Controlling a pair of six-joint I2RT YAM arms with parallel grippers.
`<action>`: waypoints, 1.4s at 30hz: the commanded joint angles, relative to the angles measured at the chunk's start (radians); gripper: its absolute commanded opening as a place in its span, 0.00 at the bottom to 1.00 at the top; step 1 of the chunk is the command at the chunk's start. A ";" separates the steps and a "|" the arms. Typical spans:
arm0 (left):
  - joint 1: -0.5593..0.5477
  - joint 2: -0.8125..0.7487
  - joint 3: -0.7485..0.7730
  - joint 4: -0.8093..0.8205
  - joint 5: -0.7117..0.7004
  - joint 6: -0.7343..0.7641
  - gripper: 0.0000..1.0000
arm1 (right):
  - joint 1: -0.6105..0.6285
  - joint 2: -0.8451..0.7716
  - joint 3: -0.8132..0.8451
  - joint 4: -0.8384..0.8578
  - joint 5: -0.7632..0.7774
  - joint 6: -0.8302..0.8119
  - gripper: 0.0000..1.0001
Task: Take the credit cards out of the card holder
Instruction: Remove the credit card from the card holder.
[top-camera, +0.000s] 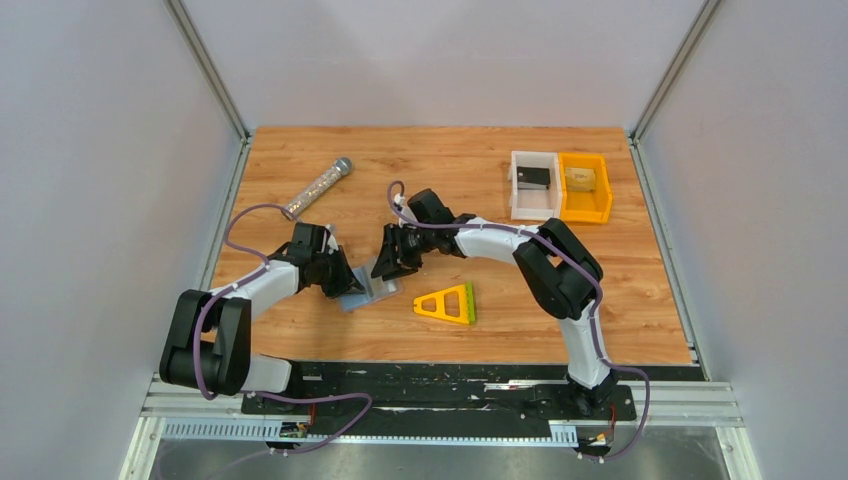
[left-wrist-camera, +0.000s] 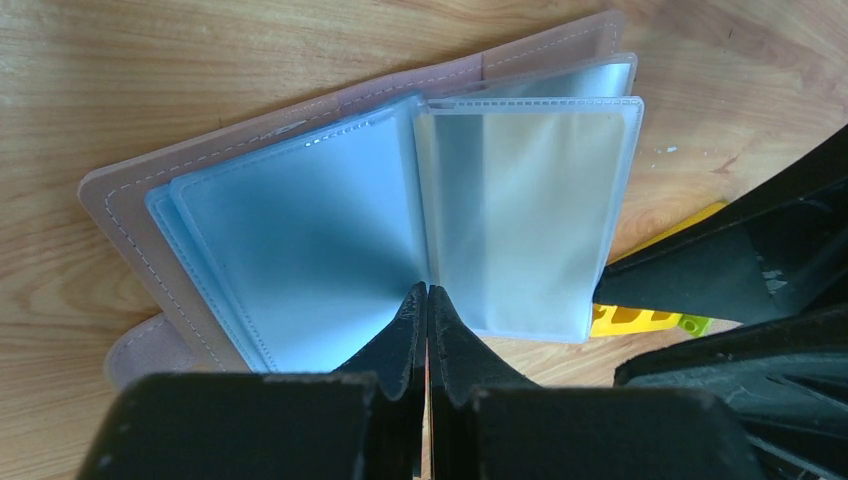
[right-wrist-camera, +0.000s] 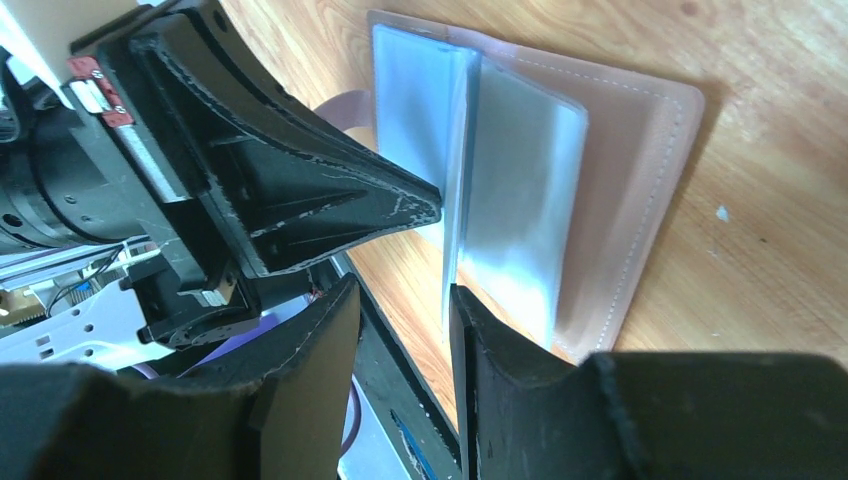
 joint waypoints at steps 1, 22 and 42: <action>0.007 -0.033 0.008 -0.007 -0.003 -0.012 0.00 | 0.014 -0.016 0.057 0.045 -0.024 0.016 0.39; 0.104 -0.195 0.059 -0.168 -0.085 -0.009 0.02 | 0.042 0.017 0.119 0.044 -0.037 0.028 0.39; 0.178 -0.132 0.101 -0.235 -0.122 0.039 0.40 | 0.032 -0.009 0.113 -0.078 0.161 -0.072 0.39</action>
